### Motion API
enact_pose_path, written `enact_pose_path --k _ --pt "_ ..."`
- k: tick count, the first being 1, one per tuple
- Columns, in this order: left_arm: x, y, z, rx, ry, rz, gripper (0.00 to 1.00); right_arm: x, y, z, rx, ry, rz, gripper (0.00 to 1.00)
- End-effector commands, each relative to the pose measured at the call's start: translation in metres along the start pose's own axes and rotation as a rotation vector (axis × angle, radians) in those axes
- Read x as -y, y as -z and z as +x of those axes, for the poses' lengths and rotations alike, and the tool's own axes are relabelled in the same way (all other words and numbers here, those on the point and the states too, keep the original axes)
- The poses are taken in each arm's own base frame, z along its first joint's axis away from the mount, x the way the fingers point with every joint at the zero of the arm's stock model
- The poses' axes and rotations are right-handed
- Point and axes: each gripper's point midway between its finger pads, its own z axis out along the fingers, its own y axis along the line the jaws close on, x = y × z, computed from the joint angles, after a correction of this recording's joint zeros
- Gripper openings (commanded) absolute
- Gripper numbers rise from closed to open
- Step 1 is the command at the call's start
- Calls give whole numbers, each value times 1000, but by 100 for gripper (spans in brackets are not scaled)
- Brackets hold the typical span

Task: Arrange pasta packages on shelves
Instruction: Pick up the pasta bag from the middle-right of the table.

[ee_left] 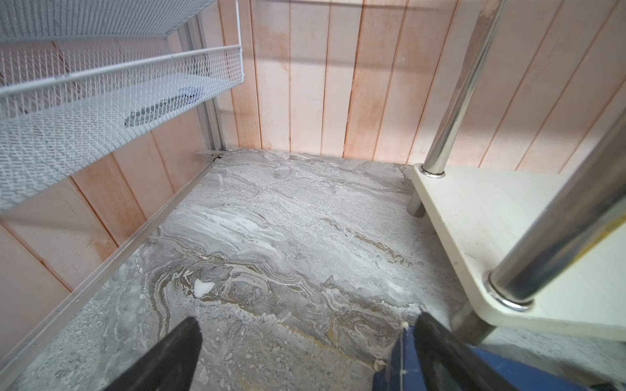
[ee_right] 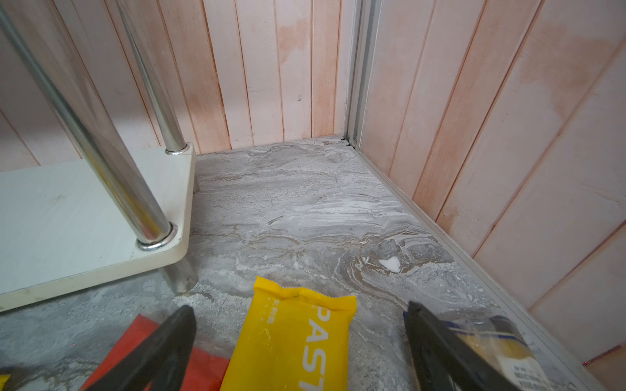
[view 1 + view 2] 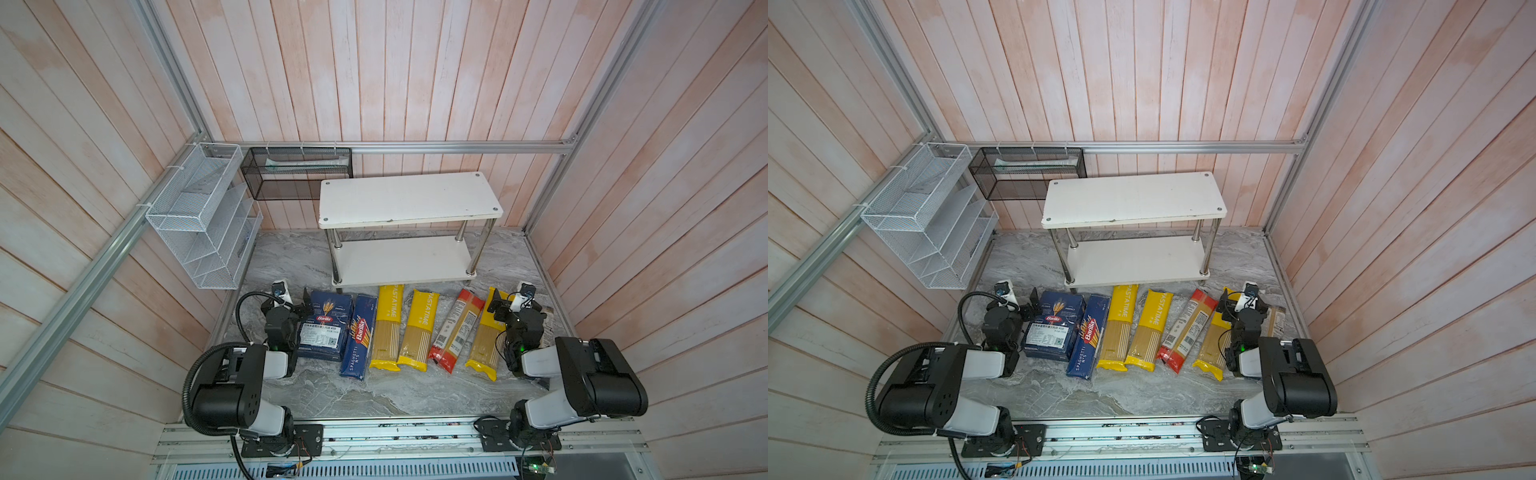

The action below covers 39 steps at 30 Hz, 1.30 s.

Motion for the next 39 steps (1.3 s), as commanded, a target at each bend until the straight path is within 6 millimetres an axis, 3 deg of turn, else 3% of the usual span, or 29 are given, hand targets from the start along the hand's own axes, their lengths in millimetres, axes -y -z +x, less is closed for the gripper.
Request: enact_pose_path --k 1,4,8,14,22,25,39 --pt "3 8 -37 55 16 14 100 -12 -18 -27 -33 32 -14 95" --pt "15 22 -53 43 64 90 100 -28 -31 -42 -189 -16 -61 89" --pt "36 34 -56 -24 123 214 100 -47 -15 -46 -306 -100 -98 86" --pt "52 46 -31 -165 159 306 100 -77 28 -9 -529 -205 -90 85" --pt "69 74 -37 -22 149 448 100 -121 78 37 -757 -242 -106 84" --pt "77 74 -35 -45 140 496 100 -125 88 51 -807 -271 -106 83" --pt "79 71 -32 -69 143 501 100 -111 104 75 -885 -225 7 83"
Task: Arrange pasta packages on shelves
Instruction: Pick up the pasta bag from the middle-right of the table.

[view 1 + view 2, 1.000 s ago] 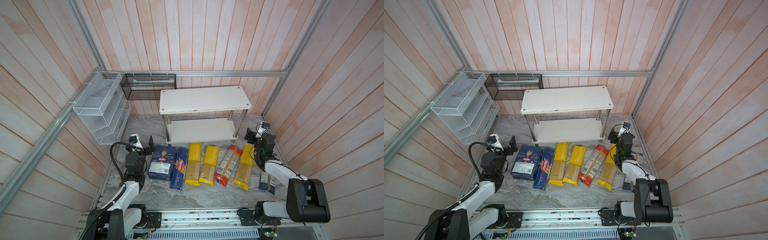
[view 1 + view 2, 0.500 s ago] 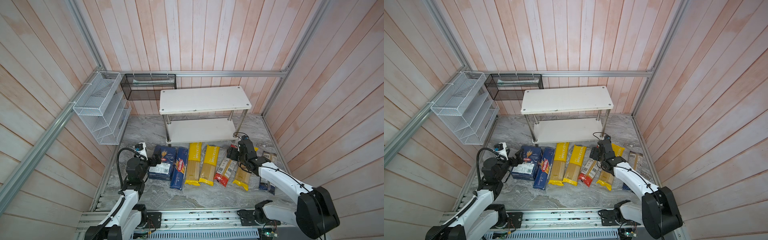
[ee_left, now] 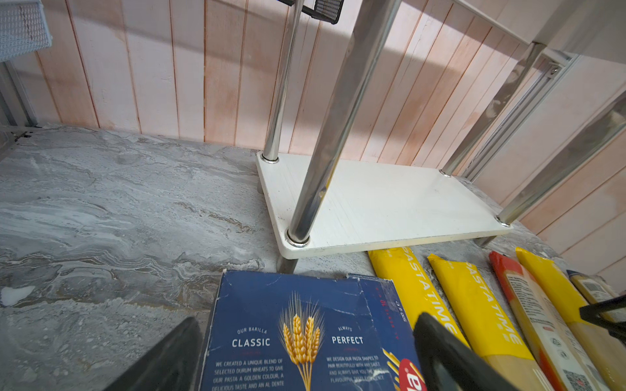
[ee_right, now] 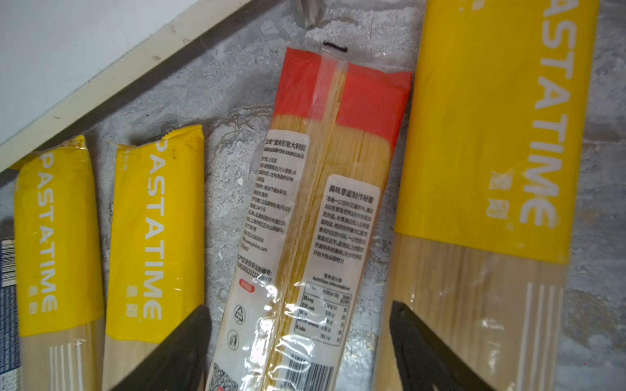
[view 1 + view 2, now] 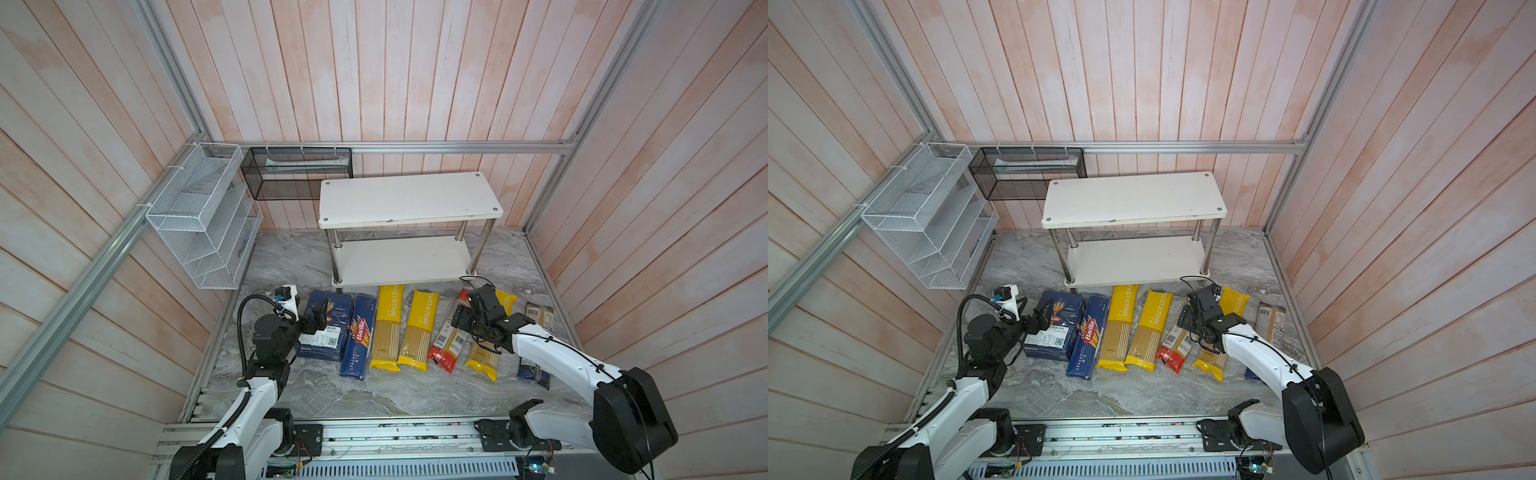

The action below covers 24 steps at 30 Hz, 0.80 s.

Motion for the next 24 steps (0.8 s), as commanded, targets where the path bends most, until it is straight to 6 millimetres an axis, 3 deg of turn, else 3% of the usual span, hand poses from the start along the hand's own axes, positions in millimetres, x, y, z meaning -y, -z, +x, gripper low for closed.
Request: enact_pose_path --k 1,12,24 --pt "6 -2 -14 30 -24 21 100 11 -3 13 -34 -19 60 83" --pt "5 -1 -14 34 -24 17 100 9 -17 33 -100 -37 76 84" --pt "6 -2 -14 30 -24 22 100 4 -29 41 -121 -19 104 85"
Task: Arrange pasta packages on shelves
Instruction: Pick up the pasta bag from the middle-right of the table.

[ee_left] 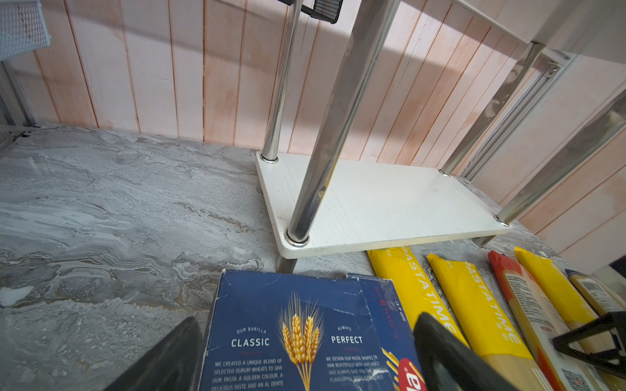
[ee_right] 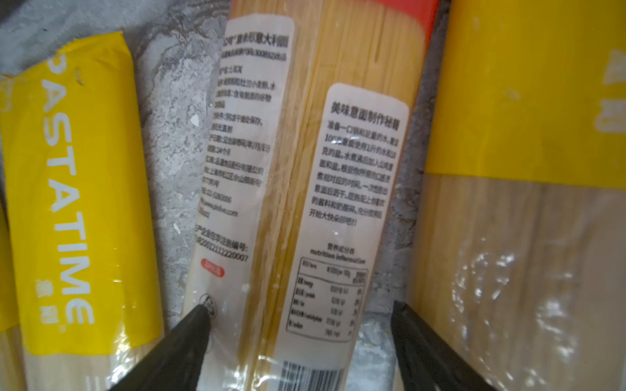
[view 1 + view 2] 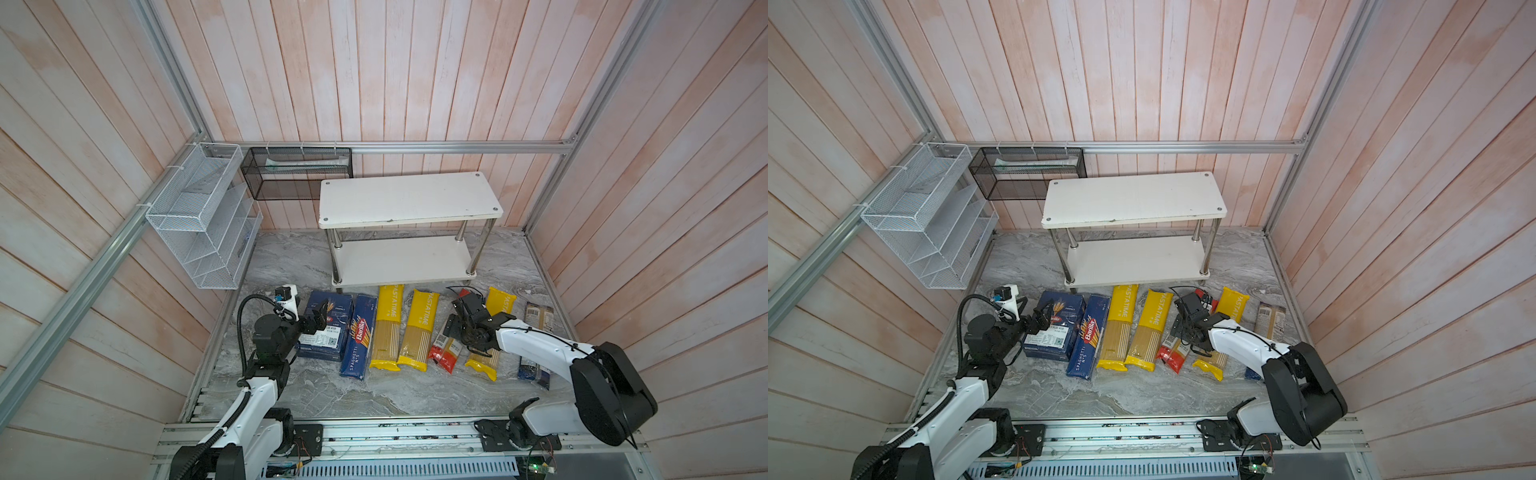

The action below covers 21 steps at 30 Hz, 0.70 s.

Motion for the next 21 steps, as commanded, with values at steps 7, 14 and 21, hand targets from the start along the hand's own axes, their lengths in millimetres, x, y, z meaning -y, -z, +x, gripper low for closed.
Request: enact_pose_path --k 7,14,21 --pt "6 -2 -14 29 -24 24 100 -9 -5 0 16 4 16 85" --pt "6 -2 -14 30 -25 21 100 -4 -11 7 -4 -14 36 85" --pt "6 -3 -14 25 -23 23 100 -7 -1 -6 75 -66 -1 86"
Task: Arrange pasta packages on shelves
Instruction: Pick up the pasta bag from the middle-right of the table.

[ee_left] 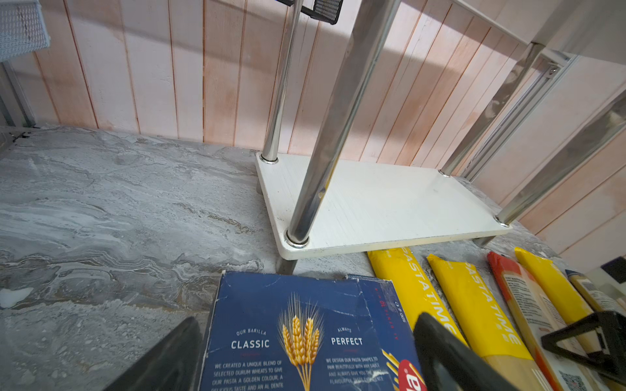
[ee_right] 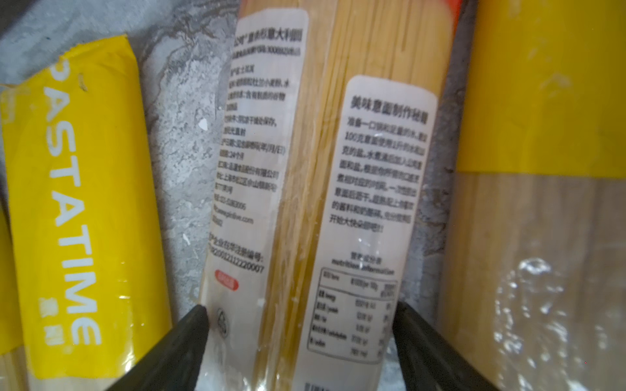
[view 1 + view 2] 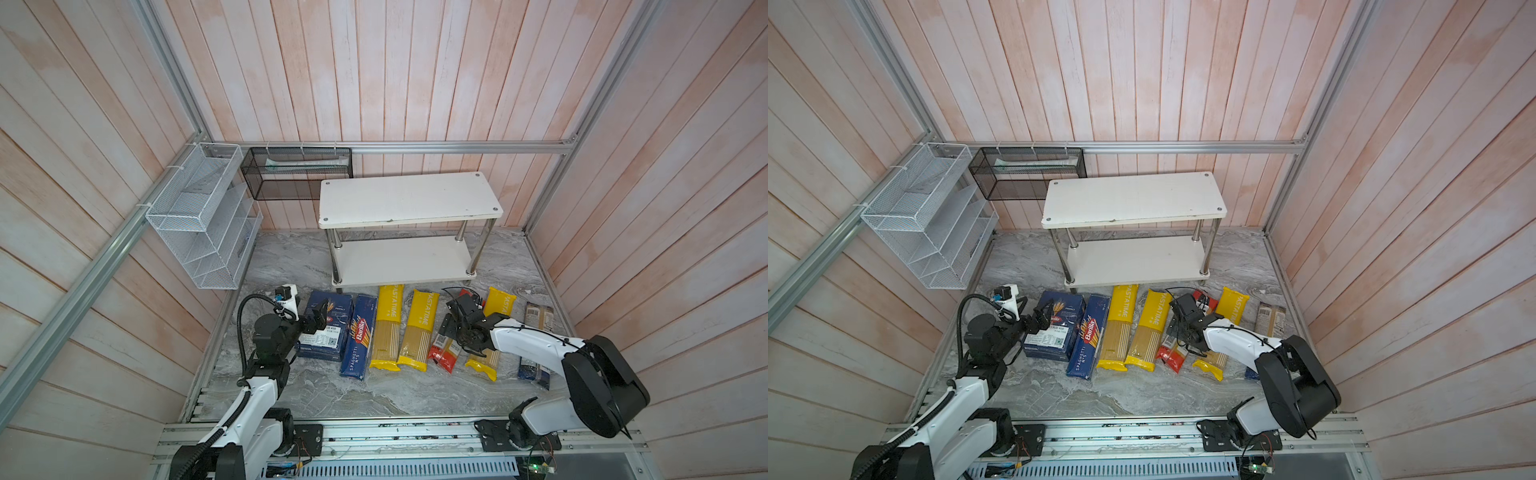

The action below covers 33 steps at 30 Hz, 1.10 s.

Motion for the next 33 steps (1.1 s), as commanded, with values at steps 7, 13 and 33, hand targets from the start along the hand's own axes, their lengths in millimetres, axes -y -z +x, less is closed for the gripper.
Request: enact_pose_path --k 7,13,33 --pt "6 -2 -13 25 -24 26 100 12 -5 2 5 -14 69 87" --pt "7 -2 -12 24 -25 31 100 17 -10 12 -11 -39 62 87" --pt "7 -3 -12 20 -24 31 100 25 -20 25 -34 -42 84 87"
